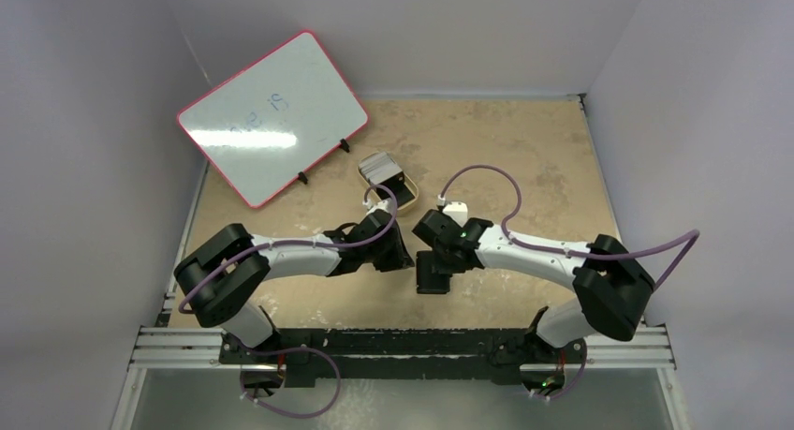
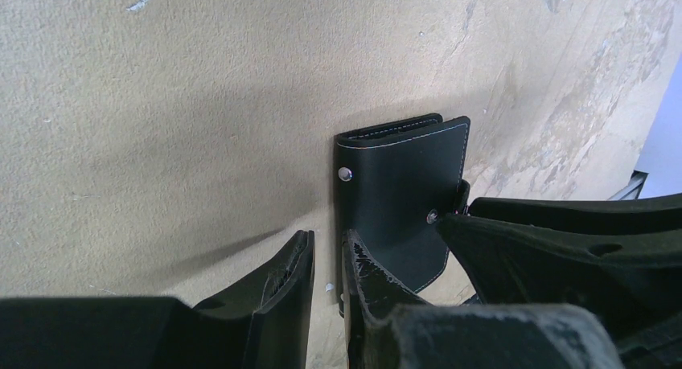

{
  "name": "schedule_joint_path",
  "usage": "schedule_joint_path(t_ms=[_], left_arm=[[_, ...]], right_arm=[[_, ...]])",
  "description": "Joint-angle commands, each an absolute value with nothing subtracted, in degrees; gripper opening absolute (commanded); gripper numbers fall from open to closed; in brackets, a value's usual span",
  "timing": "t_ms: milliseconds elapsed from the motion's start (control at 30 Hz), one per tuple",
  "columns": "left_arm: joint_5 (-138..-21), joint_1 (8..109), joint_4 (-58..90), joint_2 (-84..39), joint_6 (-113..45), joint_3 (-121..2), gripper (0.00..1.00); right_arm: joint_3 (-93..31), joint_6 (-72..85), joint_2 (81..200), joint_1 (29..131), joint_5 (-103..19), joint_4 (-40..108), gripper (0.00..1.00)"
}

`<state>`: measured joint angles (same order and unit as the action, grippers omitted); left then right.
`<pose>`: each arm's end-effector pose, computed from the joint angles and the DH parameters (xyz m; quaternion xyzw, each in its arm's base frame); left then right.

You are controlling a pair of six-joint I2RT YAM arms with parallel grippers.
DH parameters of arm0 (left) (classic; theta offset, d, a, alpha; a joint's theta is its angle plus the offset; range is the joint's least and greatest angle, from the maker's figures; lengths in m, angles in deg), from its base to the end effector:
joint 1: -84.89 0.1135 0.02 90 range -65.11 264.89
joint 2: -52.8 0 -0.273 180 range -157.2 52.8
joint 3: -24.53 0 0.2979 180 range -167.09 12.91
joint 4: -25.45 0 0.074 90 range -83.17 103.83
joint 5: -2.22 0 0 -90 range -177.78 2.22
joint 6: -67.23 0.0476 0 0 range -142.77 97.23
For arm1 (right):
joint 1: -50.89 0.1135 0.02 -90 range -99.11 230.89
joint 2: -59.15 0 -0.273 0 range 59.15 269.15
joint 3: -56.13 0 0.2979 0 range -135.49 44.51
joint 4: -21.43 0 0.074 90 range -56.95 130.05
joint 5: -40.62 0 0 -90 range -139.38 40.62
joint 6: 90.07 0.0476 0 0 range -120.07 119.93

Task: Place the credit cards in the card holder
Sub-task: Close the card holder at the center of the board.

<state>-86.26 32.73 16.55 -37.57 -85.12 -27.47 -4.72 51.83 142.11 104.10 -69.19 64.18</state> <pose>0.2062 -0.2676 0.1123 -0.0779 0.9279 -0.3131 0.1866 0.2004 0.2410 0.1648 0.0264 0.9618 0.0681 0.2636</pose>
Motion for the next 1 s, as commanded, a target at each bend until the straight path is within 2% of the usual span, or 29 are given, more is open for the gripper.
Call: schedule_joint_path(t_ms=[0, 167, 567, 633, 767, 967], left_arm=[[-85.87, 32.60, 19.05, -37.58, -84.41, -27.12, 0.18], [-85.91, 32.60, 18.87, -37.66, -84.28, -27.42, 0.18], [-85.65, 32.61, 18.89, -38.09, -84.09, -27.69, 0.18], [-85.58, 32.60, 18.85, -38.16, -84.20, -27.64, 0.18], [-85.67, 32.64, 18.88, -38.25, -84.21, -27.69, 0.18], [-85.74, 32.60, 18.97, -38.37, -84.30, -27.67, 0.18]], right_arm=[[-7.60, 53.44, 143.56, 104.40, -72.77, 66.96, 0.32], [-7.96, 53.96, 144.15, 104.39, -73.67, 68.02, 0.28], [-7.45, 52.29, 143.96, 104.52, -71.64, 65.23, 0.08], [-7.27, 52.12, 144.04, 104.59, -71.20, 64.57, 0.08], [-7.23, 51.97, 144.14, 104.78, -70.87, 64.08, 0.19], [-7.31, 52.02, 143.21, 104.94, -71.08, 63.82, 0.20]])
